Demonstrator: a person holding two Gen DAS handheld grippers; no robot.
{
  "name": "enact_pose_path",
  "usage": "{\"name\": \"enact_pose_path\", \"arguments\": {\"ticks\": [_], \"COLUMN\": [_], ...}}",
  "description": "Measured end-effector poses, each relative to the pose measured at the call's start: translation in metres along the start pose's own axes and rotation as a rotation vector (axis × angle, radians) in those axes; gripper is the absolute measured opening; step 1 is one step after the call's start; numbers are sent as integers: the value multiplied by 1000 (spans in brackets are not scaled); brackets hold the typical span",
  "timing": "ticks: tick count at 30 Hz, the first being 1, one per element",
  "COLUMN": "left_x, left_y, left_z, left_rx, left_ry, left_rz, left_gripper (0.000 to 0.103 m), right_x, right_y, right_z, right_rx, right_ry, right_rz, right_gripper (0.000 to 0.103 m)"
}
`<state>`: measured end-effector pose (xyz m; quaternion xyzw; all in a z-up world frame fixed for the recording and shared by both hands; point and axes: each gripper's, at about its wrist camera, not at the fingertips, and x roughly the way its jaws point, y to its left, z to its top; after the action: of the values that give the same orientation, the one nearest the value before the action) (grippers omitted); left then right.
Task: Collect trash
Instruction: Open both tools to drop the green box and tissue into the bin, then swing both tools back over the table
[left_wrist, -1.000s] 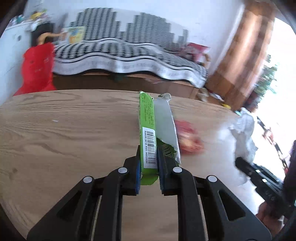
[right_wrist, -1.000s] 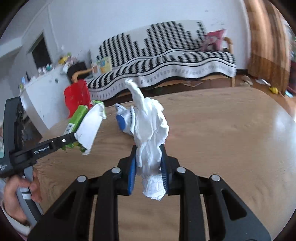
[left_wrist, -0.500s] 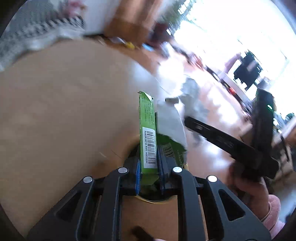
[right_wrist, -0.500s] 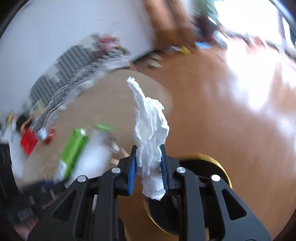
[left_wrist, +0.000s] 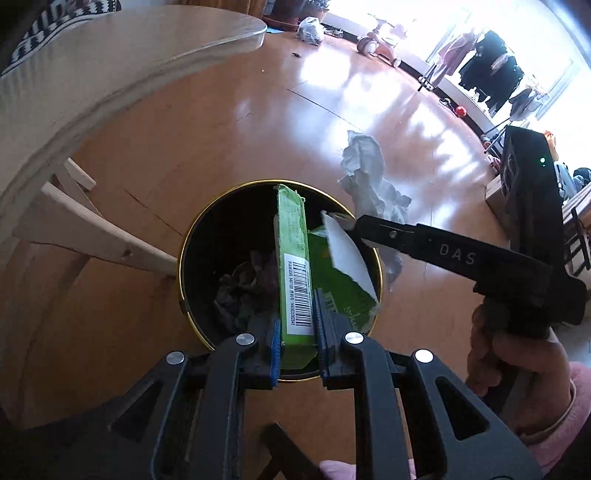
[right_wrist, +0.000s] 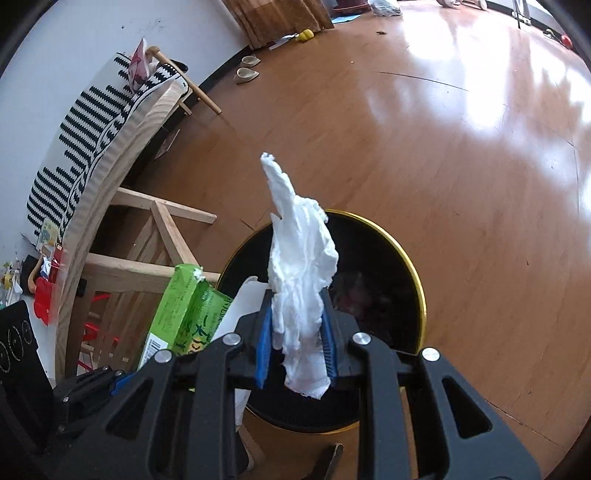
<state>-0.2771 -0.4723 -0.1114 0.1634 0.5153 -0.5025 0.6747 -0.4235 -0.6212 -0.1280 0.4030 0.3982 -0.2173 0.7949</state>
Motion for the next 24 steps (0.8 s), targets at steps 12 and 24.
{"name": "enact_pose_path", "arguments": {"ticks": [12,24], "left_x": [-21,-171], "left_y": [-13,84], "left_z": [0,12], "left_rx": [13,-194], "left_ry": [-97,-366], "left_rz": [-22,184], "left_gripper": [97,97], "right_x": [-27,-24], "right_y": [-4,37], "right_z": [14,16], "right_rx": [66,-75], "right_ry": [-86,-152], "right_rz": [-25,-231], "right_gripper": [97,97]}}
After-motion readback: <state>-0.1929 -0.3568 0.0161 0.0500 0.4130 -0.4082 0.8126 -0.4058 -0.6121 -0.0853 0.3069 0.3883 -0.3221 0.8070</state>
